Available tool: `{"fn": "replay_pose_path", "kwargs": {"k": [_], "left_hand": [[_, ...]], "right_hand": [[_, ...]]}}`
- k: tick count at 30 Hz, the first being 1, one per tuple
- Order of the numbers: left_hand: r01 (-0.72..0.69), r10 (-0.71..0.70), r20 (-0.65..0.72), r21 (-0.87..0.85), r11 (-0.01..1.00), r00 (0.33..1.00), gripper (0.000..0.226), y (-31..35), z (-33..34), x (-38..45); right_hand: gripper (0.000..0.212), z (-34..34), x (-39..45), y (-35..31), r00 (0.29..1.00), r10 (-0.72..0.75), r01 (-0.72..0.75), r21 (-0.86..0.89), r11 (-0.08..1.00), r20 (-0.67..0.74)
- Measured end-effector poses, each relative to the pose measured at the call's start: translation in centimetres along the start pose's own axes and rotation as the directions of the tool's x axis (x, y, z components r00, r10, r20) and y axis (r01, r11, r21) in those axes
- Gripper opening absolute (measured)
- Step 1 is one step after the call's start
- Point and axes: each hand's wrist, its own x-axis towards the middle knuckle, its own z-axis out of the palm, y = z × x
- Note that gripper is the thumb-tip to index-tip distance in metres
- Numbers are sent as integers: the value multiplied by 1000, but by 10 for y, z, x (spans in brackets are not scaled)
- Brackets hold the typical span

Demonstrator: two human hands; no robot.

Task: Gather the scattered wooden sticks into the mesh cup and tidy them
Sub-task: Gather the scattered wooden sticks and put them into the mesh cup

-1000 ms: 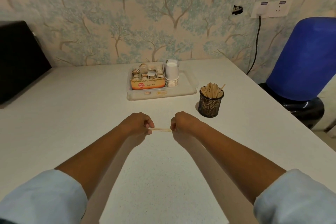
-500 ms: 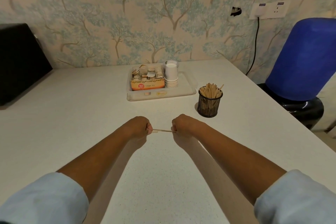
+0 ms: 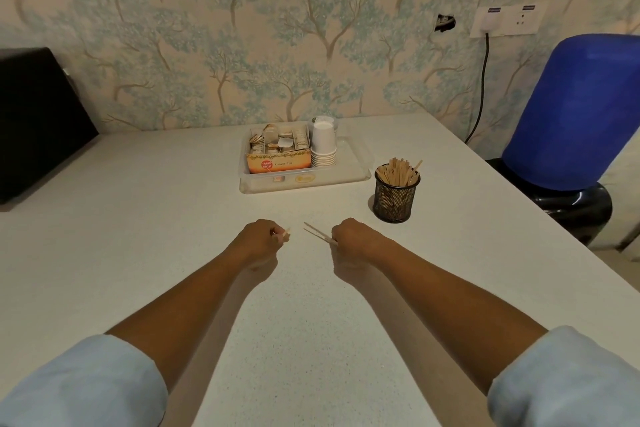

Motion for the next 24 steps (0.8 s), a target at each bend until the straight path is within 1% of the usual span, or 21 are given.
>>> {"fn": "replay_pose_path", "kwargs": {"k": [4,7,11,15,21,24], "left_hand": [[14,-21,-57,-116,993,998,22,9,3,2],[12,-29,-73,-222,975,997,16,17,5,4],[-4,-17,-55,-355,935,998,12,33,9,5],[-37,19,-50,-388,921,999,13,53,14,7],[-42,21,-48,-505,862,999,9,83,21,18],[-54,21,-65,-562,825,998,10,94,22,26]], "right_hand": [[26,-4,-1,5,999,37,-37,31,999,8],[25,-8,-2,10,998,52,-49,86,995,-38],[23,-13,-4,15,991,69,-39,237,971,-118],[22,-15,-5,17,981,108,-40,384,922,-158],[19,-20,-1,25,937,151,31,506,862,-316],[22,-26,0,31,917,162,78,562,823,-365]]}}
